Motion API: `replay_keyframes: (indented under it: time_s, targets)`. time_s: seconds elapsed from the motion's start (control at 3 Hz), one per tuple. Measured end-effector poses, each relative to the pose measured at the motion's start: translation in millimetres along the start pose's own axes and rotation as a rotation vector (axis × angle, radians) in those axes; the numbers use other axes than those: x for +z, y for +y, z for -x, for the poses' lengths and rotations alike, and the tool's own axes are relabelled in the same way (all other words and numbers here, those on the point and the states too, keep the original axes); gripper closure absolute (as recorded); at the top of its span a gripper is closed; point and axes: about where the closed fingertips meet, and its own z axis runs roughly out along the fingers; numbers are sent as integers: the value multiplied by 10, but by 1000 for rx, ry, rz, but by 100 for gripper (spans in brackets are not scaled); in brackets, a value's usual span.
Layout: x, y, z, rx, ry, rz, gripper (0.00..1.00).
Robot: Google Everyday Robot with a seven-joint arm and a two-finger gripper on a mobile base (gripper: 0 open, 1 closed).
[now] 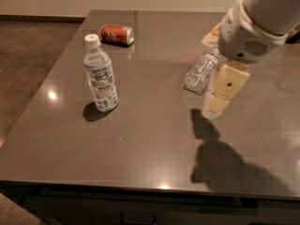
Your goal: Knock blue plastic bottle over
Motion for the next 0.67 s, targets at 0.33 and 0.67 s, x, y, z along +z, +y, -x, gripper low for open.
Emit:
replay_keyframes:
  time_s: [0.33,0.67]
  targets:
    - [274,7,480,-37,-80,12,0]
    - [455,25,826,-52,-132,27,0]
